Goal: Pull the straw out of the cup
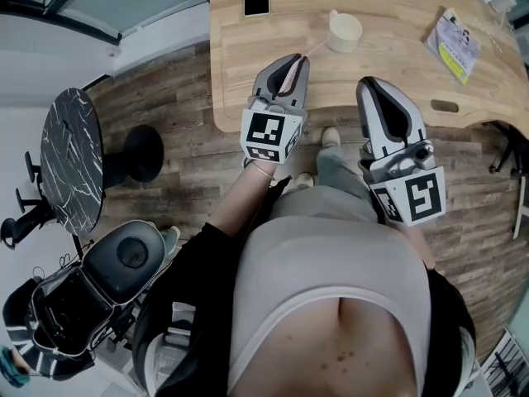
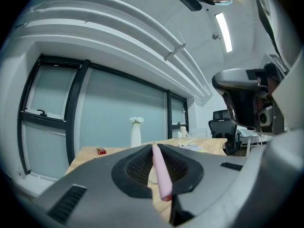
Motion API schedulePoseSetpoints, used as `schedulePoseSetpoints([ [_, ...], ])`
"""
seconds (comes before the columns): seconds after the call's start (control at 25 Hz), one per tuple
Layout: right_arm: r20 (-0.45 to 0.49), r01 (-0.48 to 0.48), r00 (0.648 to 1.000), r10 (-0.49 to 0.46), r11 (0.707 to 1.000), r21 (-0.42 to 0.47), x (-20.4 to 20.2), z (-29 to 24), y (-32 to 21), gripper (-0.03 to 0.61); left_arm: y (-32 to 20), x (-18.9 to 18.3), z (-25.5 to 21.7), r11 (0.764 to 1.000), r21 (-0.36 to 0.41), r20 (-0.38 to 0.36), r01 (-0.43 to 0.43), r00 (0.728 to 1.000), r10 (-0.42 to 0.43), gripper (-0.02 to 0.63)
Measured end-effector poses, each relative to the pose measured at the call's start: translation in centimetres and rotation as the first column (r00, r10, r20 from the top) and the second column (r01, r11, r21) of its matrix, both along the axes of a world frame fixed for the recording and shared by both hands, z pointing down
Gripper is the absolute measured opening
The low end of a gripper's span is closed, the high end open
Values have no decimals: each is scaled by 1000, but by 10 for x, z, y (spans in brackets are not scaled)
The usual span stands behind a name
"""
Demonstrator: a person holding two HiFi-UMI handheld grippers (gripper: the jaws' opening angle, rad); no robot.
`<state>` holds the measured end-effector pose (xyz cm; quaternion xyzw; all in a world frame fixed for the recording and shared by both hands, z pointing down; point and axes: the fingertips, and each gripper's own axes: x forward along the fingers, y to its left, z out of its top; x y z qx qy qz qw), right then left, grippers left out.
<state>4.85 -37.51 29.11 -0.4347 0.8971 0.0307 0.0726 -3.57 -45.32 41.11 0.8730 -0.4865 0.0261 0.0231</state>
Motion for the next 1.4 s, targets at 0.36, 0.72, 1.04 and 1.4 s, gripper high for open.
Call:
schedulePoseSetpoints([
  [0.36,3,17,1000,-17,1000,8,-9,-4,12,31,23,-7,-19,1000,18,-17,0,1000,1,37],
  [0.72,5,11,1000,-11,1000,17,-19,-2,35,31,65,-25,-43,999,34,-40,3,999,-1,37],
  [1.04,27,8,1000,-9,1000,20,-31,1,62,31,103,-36,-48,999,48,-36,-15,999,17,37],
  [1.4,41,-9,999,8,1000,21,-24,-2,82,31,131,-21,-55,996,67,-83,-62,994,68,37],
])
